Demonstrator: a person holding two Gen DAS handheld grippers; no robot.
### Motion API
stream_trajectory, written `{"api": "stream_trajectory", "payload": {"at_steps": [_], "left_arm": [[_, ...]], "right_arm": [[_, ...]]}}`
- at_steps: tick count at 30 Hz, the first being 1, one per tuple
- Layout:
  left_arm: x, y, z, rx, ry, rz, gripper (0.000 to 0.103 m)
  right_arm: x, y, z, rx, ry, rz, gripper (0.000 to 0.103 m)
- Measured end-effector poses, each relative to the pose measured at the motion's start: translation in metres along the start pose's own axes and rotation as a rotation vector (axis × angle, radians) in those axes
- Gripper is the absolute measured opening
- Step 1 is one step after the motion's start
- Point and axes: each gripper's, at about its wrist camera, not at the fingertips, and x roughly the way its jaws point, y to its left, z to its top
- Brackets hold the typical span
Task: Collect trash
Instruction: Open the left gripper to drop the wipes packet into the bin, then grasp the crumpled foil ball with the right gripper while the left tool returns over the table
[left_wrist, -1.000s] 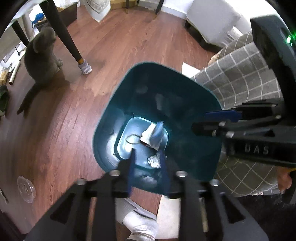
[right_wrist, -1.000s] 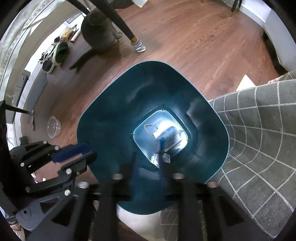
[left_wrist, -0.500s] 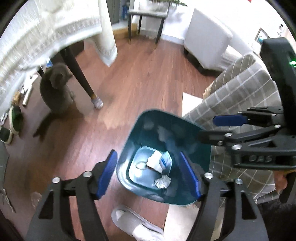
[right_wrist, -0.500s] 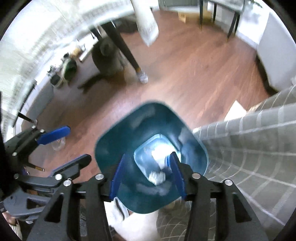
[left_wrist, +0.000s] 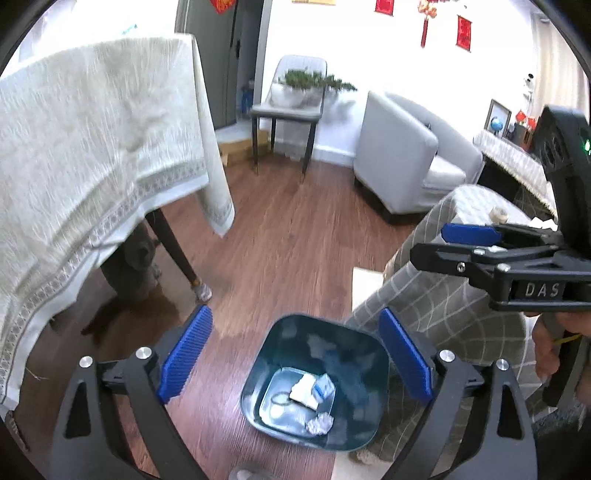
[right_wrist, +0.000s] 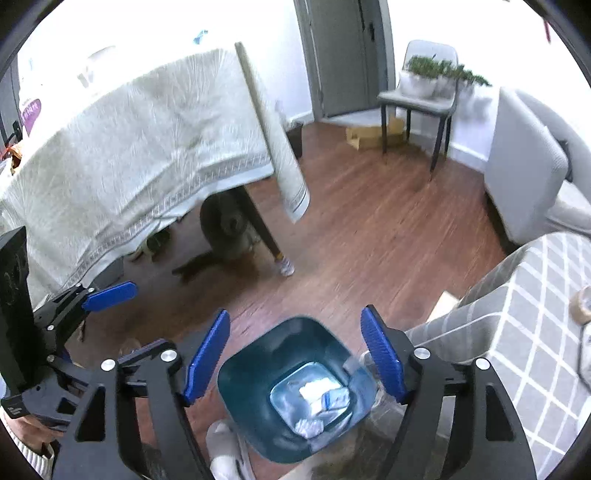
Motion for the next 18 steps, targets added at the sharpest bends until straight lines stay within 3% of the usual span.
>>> {"api": "stream_trajectory", "payload": {"at_steps": [9,18], "left_arm": [[-0.021,-0.031,0.02,0.004,-0.121,-0.046,0.096],[-0.011,-0.086,0.026,0.087,-0.135,-0.106,0.096]], "right_arm": [[-0.047,-0.025,-0.005,-0.005,-0.095,-0.063,0.089],[-0.089,-0.07,-0.021,0.025,-0.118,-0.158,0.09]]}}
